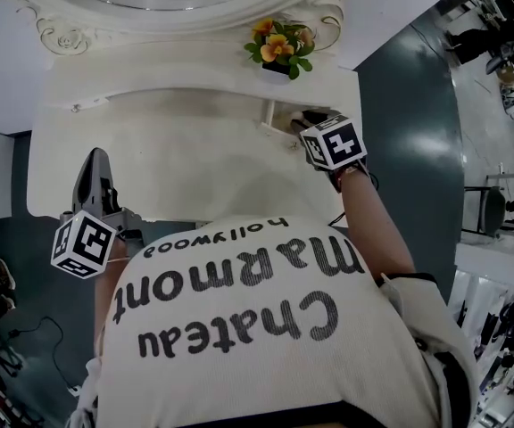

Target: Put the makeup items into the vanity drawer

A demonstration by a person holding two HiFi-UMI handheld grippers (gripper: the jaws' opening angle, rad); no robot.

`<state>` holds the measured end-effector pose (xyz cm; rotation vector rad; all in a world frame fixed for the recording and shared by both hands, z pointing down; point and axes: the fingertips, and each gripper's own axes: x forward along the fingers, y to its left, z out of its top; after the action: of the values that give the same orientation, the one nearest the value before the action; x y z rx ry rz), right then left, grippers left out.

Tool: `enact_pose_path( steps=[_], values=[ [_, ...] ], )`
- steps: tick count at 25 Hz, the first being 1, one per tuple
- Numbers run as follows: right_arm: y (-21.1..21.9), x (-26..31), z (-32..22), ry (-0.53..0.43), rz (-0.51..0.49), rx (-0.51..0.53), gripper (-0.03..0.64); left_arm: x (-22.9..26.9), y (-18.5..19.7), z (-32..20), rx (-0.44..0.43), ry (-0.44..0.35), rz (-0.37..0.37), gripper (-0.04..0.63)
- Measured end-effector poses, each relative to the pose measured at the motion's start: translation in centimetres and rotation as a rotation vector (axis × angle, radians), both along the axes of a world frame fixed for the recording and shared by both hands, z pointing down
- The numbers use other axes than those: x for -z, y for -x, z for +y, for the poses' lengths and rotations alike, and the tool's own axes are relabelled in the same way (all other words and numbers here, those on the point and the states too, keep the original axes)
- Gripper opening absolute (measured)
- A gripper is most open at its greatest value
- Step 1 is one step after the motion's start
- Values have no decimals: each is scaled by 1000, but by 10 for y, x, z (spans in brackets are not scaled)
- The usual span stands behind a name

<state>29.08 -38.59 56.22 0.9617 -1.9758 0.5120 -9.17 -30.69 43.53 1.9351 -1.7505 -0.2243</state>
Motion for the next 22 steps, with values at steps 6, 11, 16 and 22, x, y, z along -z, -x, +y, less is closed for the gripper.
enact_pose_path(
  steps=[6,11,16,22],
  values=[
    [0,0,0,4,-3,-7,144,-1,2,2,1,3,0,9],
    [0,0,0,10,-5,-10,146,-2,1,3,-1,6,1,9],
    [-1,0,0,12,-7,-15,147,-2,1,4,-5,6,-31,9],
    [-2,0,0,13,-8,-18,152,-4,2,5,2,11,-10,9]
  ],
)
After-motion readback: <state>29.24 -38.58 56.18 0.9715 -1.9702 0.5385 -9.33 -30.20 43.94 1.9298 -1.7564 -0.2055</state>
